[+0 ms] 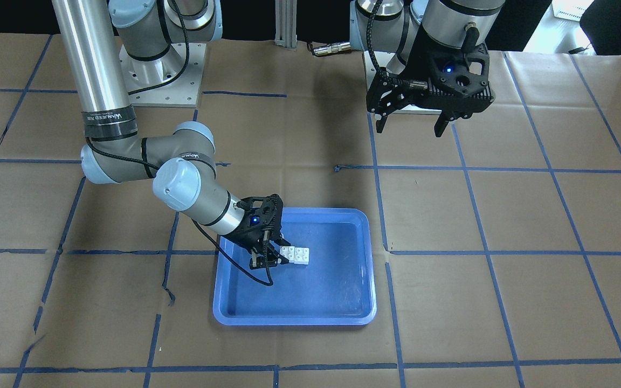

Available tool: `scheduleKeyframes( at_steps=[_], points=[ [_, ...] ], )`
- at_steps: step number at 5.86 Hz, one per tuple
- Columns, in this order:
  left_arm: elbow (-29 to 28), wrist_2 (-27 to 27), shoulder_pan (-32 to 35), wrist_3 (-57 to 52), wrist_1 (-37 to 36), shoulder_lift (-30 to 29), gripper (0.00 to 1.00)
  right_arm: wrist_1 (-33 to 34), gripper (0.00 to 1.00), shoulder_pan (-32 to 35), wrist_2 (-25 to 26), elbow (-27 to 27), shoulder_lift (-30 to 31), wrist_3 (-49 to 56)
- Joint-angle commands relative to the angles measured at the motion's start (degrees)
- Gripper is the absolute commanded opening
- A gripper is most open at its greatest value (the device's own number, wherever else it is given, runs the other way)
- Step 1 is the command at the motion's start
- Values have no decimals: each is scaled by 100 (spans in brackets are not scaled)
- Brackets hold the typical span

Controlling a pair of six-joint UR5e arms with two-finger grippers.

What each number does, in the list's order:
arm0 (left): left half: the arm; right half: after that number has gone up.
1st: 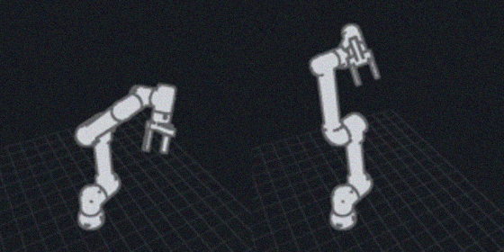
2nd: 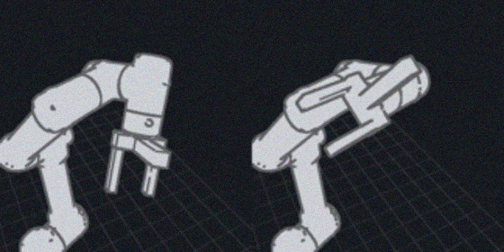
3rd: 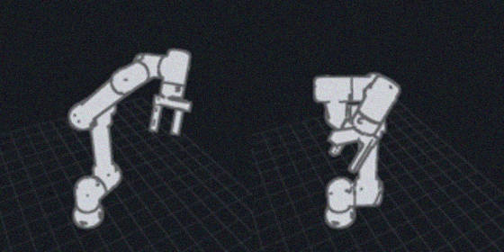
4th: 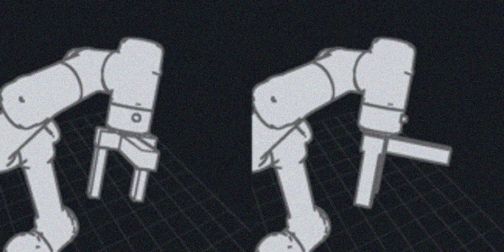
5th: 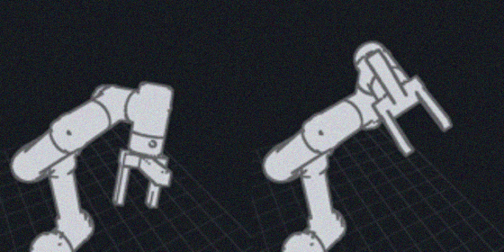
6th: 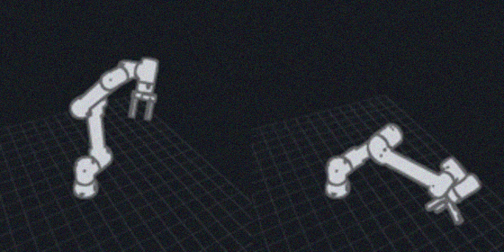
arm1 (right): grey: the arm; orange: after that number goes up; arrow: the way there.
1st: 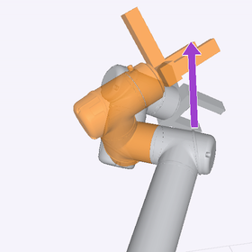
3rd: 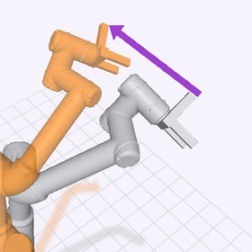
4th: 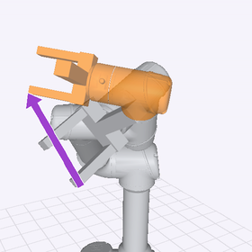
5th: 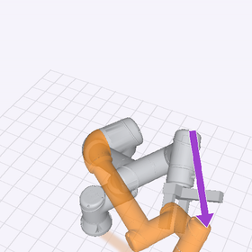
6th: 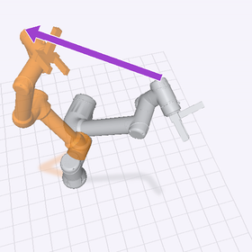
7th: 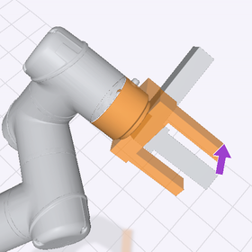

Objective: Assemble white blocks and place on blue tray

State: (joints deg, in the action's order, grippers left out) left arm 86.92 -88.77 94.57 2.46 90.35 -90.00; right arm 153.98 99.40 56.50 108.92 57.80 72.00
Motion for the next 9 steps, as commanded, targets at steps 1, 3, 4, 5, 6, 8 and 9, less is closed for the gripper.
scheduleKeyframes(
  at_steps=[1, 3, 4, 5, 6, 8, 9],
  points=[
    [0, 0, 0, 0, 9, 0, 99, 18, 26, 0, 2, 7, 4, -37],
    [0, 0, 0, 0, 0, 0, 99, 9, 34, 0, -7, 16, 4, -37],
    [0, 0, 0, 0, 0, 9, 99, 9, 38, 0, -7, 16, 4, -37],
    [0, -9, 0, 9, 0, 0, 99, 9, 41, 0, -7, 16, 4, -37],
    [0, 0, 0, 18, 0, 9, 99, 9, 43, 0, -7, 16, 4, -37],
    [0, -9, 0, 26, 0, 9, 99, 0, 46, 0, -7, 16, 4, -37],
    [0, -9, 0, 35, -26, 9, 99, 0, 49, 0, -16, 16, 4, -37]
  ],
)
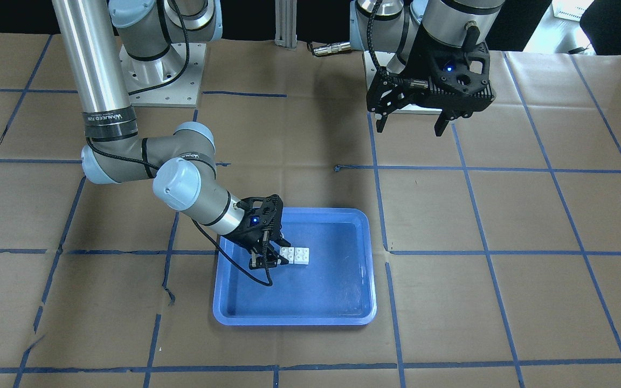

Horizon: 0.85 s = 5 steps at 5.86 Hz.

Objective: Assemble white blocks and place on blue tray

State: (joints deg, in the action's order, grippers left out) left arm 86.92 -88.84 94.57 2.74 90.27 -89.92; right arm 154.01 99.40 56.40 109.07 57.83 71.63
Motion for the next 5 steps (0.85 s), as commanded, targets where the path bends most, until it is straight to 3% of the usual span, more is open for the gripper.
scheduleKeyframes(
  at_steps=[1, 2, 3, 4, 5],
  points=[
    [9, -11, 0, -2, -18, 9, 99, 6, 49, 0, -15, 0, 0, 0],
    [0, -11, 0, -2, -18, 9, 99, -2, 50, 0, -6, 0, 0, 0],
    [9, -11, 0, 16, -149, -8, 99, -20, 99, 0, -6, -35, 17, -270],
    [17, -11, 26, 16, -150, -17, 99, -81, 100, -61, 63, -200, 165, -768],
    [18, -11, 35, 16, -150, -26, 99, -717, 100, -122, 569, -411, 480, -912]
  ],
)
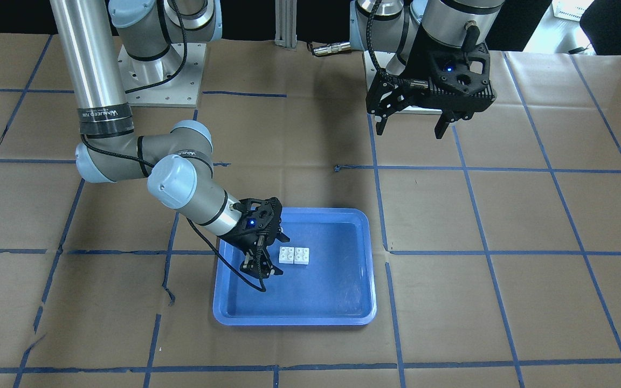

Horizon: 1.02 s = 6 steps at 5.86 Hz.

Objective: Assemble white blocks and place on blue tray

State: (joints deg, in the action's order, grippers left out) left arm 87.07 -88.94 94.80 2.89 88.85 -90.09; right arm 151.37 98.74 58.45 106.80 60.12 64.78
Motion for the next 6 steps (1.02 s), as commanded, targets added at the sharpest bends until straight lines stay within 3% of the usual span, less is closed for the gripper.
scheduleKeyframes(
  at_steps=[1, 2, 4, 5, 6],
  points=[
    [29, 0, 3, -8, -8, 0, 99, -1616, 100, -91, 847, -456, 759, -586],
    [30, 0, 3, -8, -8, 0, 99, -2568, 100, -92, 1653, -789, 1139, -1503],
    [30, -9, 12, -8, -8, 9, 99, -3574, 100, -135, 2613, -1414, 1571, -3305],
    [30, -9, 12, -8, -8, 9, 99, -4110, 100, -336, 2967, -1504, 1886, -4358],
    [30, 0, 12, -8, -8, 0, 99, -4951, 100, -764, 2996, -1592, 2246, -5013]
  ],
)
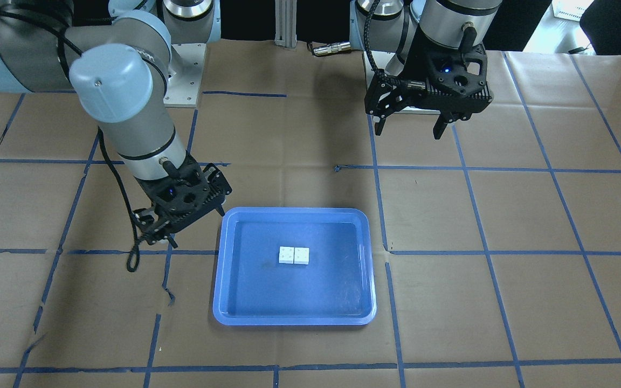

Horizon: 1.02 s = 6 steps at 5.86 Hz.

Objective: Assemble white blocks and place on blue tray

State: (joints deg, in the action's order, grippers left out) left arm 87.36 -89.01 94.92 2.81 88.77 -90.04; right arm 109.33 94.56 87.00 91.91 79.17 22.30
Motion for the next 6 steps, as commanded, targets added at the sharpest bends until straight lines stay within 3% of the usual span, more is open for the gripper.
scheduleKeyframes(
  at_steps=[1, 3, 6],
  points=[
    [-9, 15, 1, 9, -9, -22, 99, -1425, 100, -594, 168, -138, 779, -902],
    [0, -20, -8, 0, 17, 13, 99, -2028, 100, -570, 318, -147, 1214, -1473],
    [0, -20, -8, 0, 35, 40, 99, -2354, 100, -553, 266, -672, 917, -1588]
  ],
)
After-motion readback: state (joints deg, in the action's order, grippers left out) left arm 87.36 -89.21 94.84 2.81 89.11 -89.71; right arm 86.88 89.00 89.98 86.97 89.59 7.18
